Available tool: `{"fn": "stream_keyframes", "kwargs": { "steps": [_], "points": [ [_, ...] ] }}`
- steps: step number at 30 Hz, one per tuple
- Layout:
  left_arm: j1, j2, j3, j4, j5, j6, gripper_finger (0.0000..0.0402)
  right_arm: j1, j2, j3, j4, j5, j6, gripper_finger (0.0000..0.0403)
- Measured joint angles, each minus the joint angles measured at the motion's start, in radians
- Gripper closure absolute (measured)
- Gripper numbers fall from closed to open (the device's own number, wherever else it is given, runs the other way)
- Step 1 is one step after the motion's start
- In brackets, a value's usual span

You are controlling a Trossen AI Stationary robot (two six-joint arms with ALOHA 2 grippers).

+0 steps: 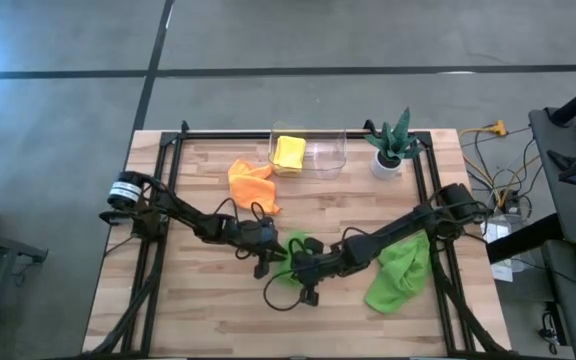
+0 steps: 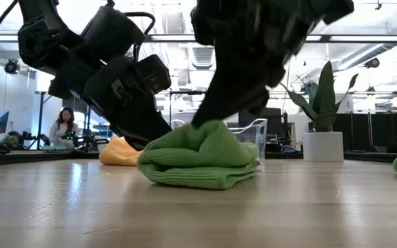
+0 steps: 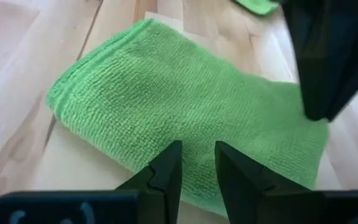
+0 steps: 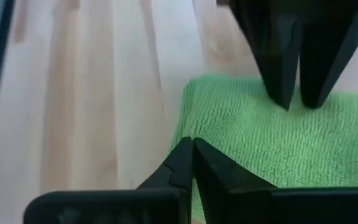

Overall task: Fold microfiber towels
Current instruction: Fold the left green microfiber towel

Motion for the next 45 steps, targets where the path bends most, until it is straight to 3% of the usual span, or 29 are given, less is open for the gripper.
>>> {"fn": "stream_keyframes", "kwargs": {
  "steps": [10,19,25,33,45],
  "points": [
    [0.000,-0.070,-0.001,-0.009,0.016,-0.023,0.0320,0.000,-0.134,-0.009,-0.056,0.077,0.039,0.0371],
    [0.000,-0.080,-0.001,-0.007,0.016,-0.020,0.0320,0.028,-0.077,-0.038,-0.056,0.075,0.097,0.0371],
    [0.000,-0.079,-0.003,-0.011,0.016,-0.026,0.0320,0.052,0.007,-0.017,-0.040,0.073,0.110,0.0392],
    [0.000,-0.078,-0.006,-0.017,0.016,-0.028,0.0320,0.059,0.091,0.009,-0.042,0.015,0.135,0.0394],
    [0.000,-0.077,-0.008,-0.034,0.015,-0.030,0.0320,0.057,-0.014,0.019,-0.114,0.071,0.114,0.0394]
  ]
}}
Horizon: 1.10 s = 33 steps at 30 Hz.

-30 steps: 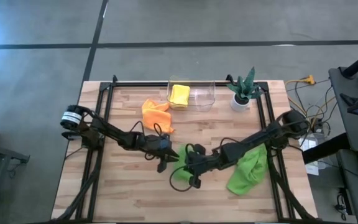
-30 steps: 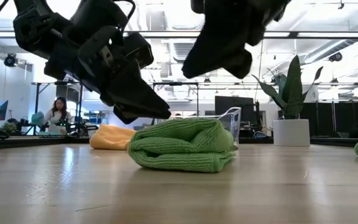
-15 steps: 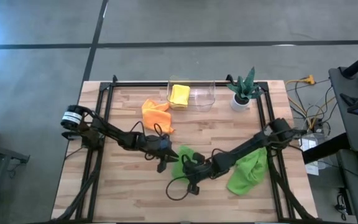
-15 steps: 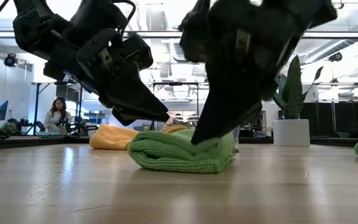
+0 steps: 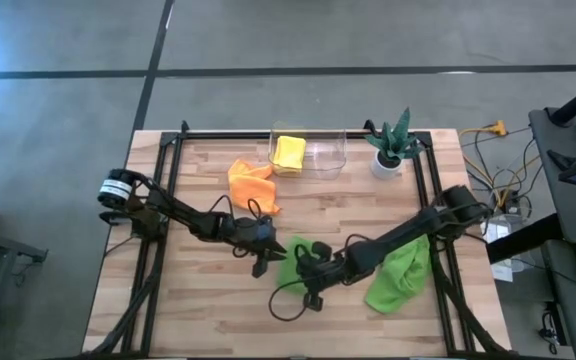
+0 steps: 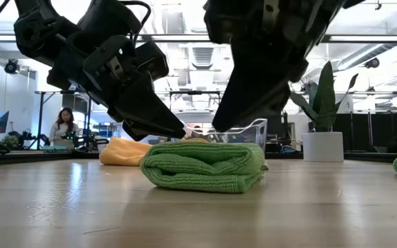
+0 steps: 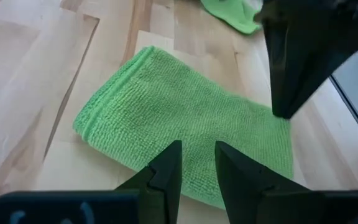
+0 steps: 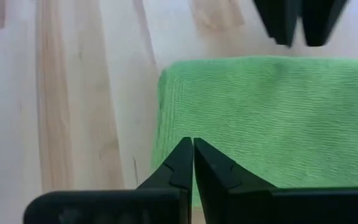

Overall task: Fold microfiber towels
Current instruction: Fold the left green microfiber towel, then put the left folded green microfiber towel into the transparent bin

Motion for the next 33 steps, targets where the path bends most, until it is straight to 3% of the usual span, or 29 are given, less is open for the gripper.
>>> {"fn": "stream_keyframes", "kwargs": {
  "steps": [8,12,15,19,22,28,33],
  "points": [
    [0.000,0.000,0.000,-0.006,-0.005,-0.030,0.0320,0.005,-0.067,0.009,-0.096,0.070,0.040,0.0394],
    [0.000,-0.003,-0.018,0.016,-0.007,-0.216,0.0320,0.063,-0.163,-0.027,-0.119,0.282,0.196,0.0394],
    [-0.011,-0.004,-0.062,0.094,-0.011,-0.319,0.0320,0.127,-0.225,-0.099,-0.120,0.401,0.424,0.0394],
    [-0.032,-0.004,-0.119,0.199,-0.003,-0.434,0.0320,0.193,-0.268,-0.215,-0.102,0.417,0.859,0.0394],
    [-0.033,-0.004,-0.145,0.261,0.023,-0.487,0.0320,0.232,-0.283,-0.295,0.005,0.430,1.065,0.0389],
    [-0.034,-0.004,-0.133,0.302,0.072,-0.547,0.0320,0.224,-0.269,-0.448,0.398,0.384,1.209,0.0320],
    [-0.033,-0.005,-0.099,0.317,0.074,-0.548,0.0320,0.188,-0.236,-0.460,0.424,0.374,1.388,0.0246]
  ]
}}
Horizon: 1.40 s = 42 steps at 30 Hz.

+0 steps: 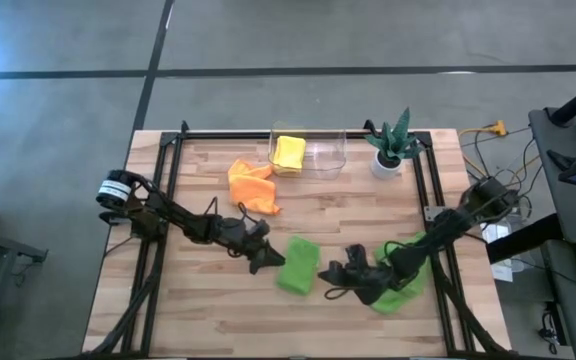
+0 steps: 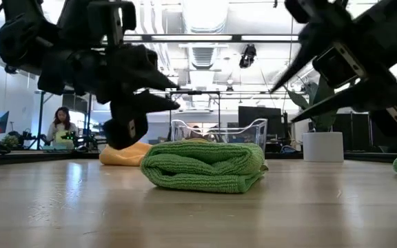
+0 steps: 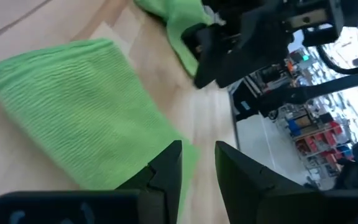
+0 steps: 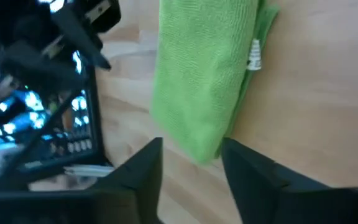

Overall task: Fold microfiber towels
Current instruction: Put the left folded green microfiber towel into the transparent bin

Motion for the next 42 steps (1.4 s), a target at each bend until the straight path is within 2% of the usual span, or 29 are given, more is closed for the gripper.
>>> {"fn": "stream_keyframes", "kwargs": {
  "steps": [7,12,18,27,34,42],
  "points": [
    [-0.001,0.000,0.023,-0.002,0.005,0.000,0.0320,-0.043,0.029,0.001,-0.023,-0.009,0.106,0.0186],
    [0.000,-0.001,0.022,-0.008,0.013,0.000,0.0320,-0.086,0.087,0.002,0.019,-0.102,0.152,0.0170],
    [0.000,-0.001,0.020,-0.015,0.036,0.008,0.0320,-0.105,0.156,0.003,0.109,-0.139,0.181,0.0163],
    [0.000,0.011,0.016,-0.067,0.045,0.006,0.0320,-0.141,0.181,0.005,0.116,-0.178,0.192,0.0163],
    [0.002,0.012,0.016,-0.209,0.045,-0.078,0.0320,-0.169,0.182,0.006,0.112,-0.188,0.196,0.0163],
    [0.032,0.036,0.017,-0.211,0.061,-0.133,0.0320,-0.199,0.184,0.006,0.092,-0.199,0.178,0.0163]
  ]
}}
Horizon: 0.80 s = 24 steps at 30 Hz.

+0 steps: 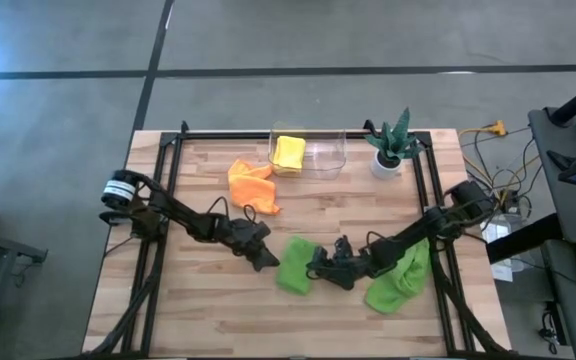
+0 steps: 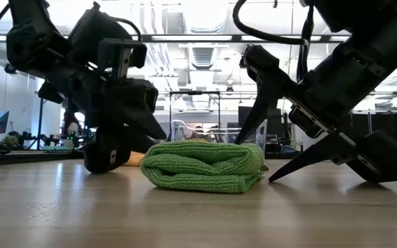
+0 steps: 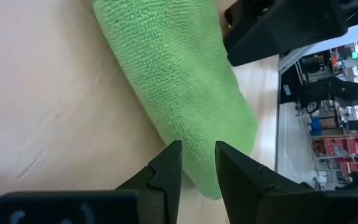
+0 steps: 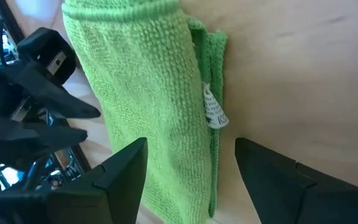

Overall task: Fold microfiber towels
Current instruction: Put the left folded green microfiber towel into the transparent bin

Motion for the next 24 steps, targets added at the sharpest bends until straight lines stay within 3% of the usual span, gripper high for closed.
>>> {"fn": "stream_keyframes", "kwargs": {
  "steps": [24],
  "points": [
    [0.004,0.073,0.066,-0.002,0.015,-0.025,0.0320,-0.049,0.005,0.034,-0.034,-0.007,-0.057,0.0174]
  ]
}}
